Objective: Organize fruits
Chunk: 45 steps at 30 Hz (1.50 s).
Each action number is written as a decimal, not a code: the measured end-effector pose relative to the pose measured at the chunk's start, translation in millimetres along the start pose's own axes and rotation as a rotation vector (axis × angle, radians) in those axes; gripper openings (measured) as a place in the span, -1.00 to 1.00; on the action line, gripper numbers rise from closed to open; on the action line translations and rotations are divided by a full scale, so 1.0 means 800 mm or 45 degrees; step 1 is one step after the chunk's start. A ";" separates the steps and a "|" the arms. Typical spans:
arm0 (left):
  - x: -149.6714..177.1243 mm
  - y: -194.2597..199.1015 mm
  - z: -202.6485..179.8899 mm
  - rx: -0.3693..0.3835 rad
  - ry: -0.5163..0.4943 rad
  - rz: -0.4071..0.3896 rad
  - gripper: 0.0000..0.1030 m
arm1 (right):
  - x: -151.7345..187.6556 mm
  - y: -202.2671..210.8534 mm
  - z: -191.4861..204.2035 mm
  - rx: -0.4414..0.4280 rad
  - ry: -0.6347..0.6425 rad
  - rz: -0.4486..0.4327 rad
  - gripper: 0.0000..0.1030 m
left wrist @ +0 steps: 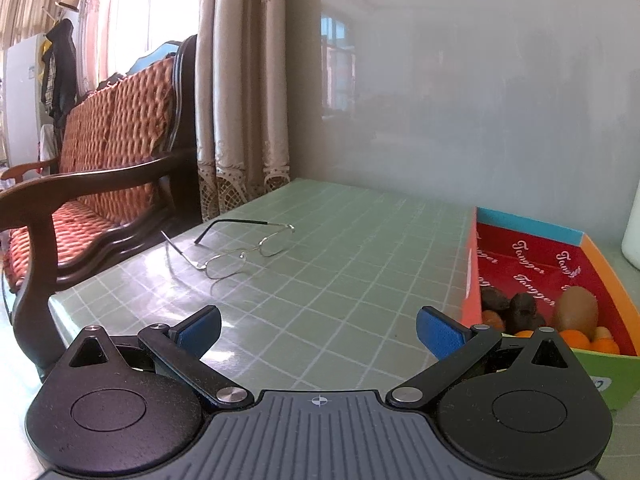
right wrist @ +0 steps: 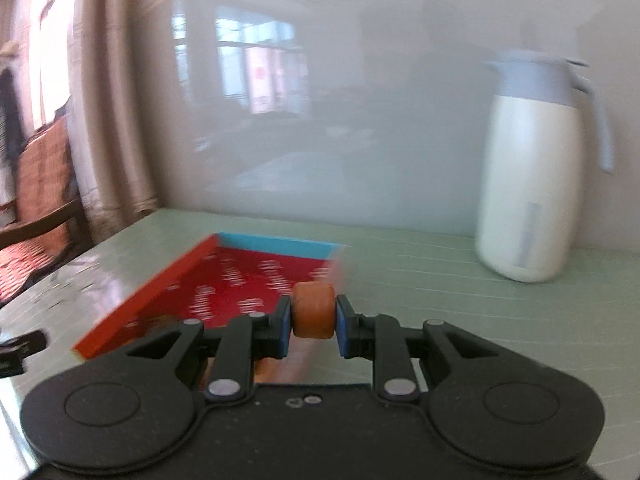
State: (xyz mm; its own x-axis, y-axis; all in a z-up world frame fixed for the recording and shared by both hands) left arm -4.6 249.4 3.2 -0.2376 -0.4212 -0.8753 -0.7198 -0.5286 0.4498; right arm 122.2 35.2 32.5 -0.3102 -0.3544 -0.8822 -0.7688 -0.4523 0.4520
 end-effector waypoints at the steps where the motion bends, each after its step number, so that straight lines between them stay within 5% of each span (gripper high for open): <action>1: 0.000 -0.001 0.001 -0.002 -0.002 0.002 1.00 | -0.002 -0.002 0.010 -0.014 0.019 -0.002 -0.62; 17: 0.004 0.000 -0.016 0.029 -0.074 -0.002 1.00 | -0.005 -0.032 0.100 -0.176 0.094 0.024 -0.59; 20: 0.004 0.000 -0.018 0.031 -0.080 -0.005 1.00 | -0.001 -0.033 0.108 -0.179 0.118 0.035 -0.16; 22: 0.004 0.001 -0.019 0.032 -0.081 -0.007 1.00 | -0.002 -0.029 0.104 -0.180 0.085 0.012 0.30; 45: 0.017 0.032 -0.089 0.175 -0.099 -0.034 1.00 | 0.003 0.028 0.037 -0.059 0.019 -0.040 0.35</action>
State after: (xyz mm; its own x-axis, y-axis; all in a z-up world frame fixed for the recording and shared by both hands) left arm 20.1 177.9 15.7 -0.2630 -0.3469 -0.9003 -0.8079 -0.4309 0.4021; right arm 87.6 48.0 36.4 -0.2776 -0.3514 -0.8941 -0.7514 -0.5005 0.4300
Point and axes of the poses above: each gripper's, at about its wrist camera, not at the fingertips, and y roughly against the way its jaws point, z to its left, x to its underside, the point moved 4 cm from there along -y, roughly the way its jaws point, and after that the axes turned 13 degrees about y, right-handed, at the moved point
